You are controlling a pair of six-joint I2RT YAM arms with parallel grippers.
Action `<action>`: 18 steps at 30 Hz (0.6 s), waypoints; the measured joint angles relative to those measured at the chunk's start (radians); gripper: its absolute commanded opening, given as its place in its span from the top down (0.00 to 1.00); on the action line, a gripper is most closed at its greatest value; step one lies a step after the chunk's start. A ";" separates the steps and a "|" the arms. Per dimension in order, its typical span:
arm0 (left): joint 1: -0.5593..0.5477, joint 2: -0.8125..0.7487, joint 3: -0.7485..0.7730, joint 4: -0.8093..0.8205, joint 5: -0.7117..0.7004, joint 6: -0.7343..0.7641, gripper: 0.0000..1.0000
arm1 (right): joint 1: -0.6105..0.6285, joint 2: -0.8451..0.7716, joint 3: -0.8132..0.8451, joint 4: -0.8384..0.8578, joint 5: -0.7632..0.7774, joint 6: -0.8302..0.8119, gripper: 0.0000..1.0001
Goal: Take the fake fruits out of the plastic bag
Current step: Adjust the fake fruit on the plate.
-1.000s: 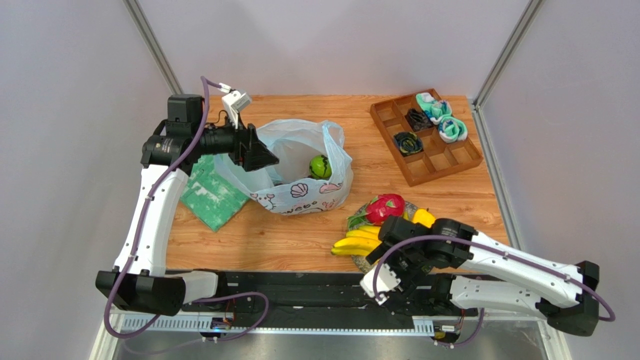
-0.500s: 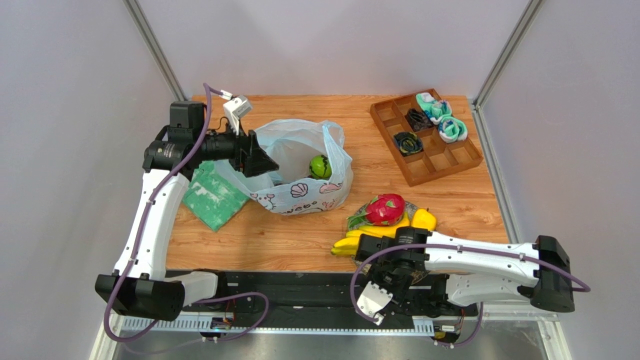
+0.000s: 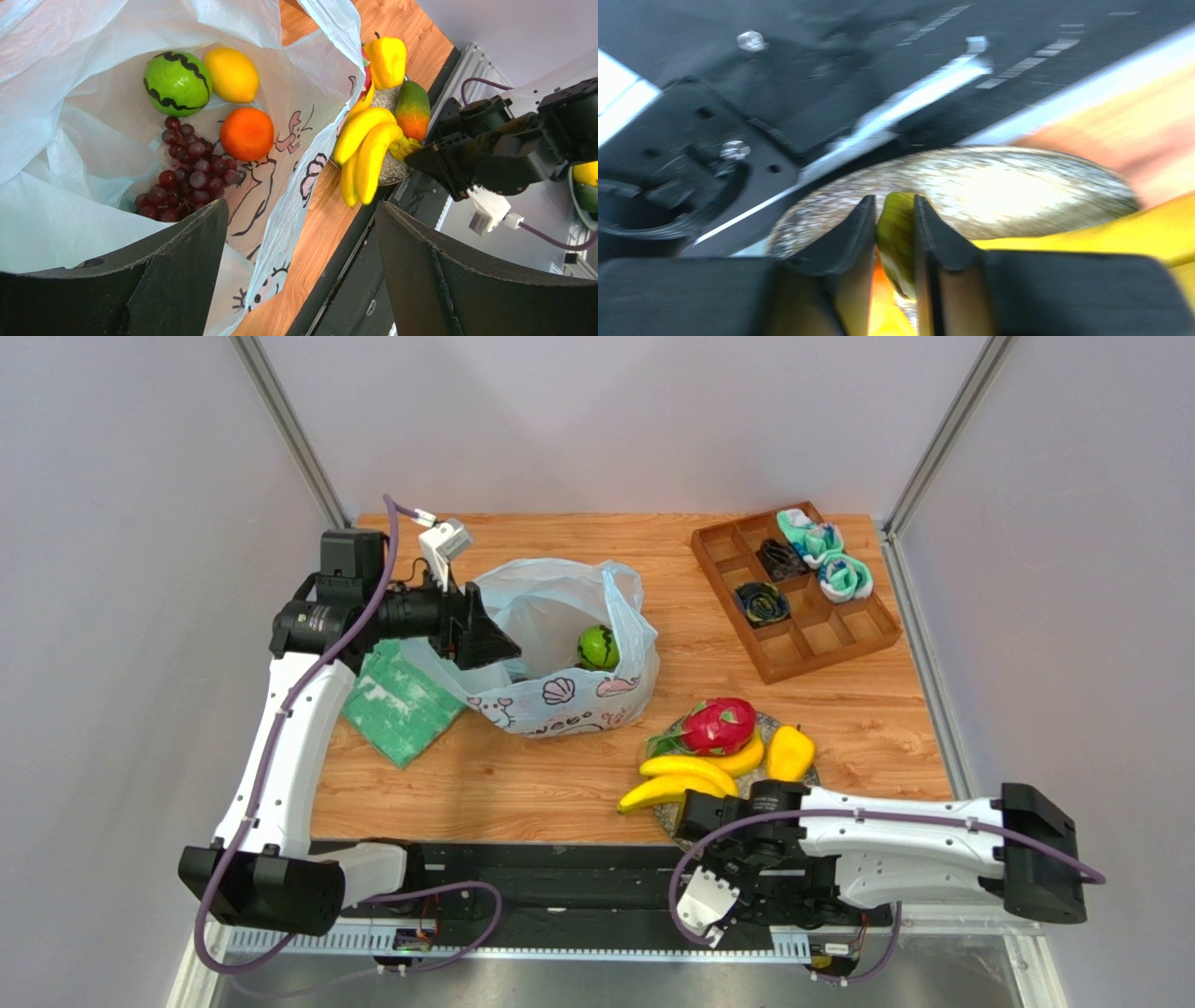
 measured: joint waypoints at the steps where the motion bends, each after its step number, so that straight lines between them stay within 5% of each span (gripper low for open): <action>1: 0.000 0.001 0.000 0.000 0.000 0.000 0.15 | 0.000 -0.029 -0.006 0.015 0.002 0.000 0.93; 2: 0.000 0.003 0.000 0.000 0.000 0.000 0.16 | 0.000 -0.065 -0.007 0.030 0.001 0.002 1.00; 18: -0.095 0.062 -0.001 -0.010 0.003 0.029 0.17 | 0.005 -0.545 0.101 -0.003 -0.289 0.116 1.00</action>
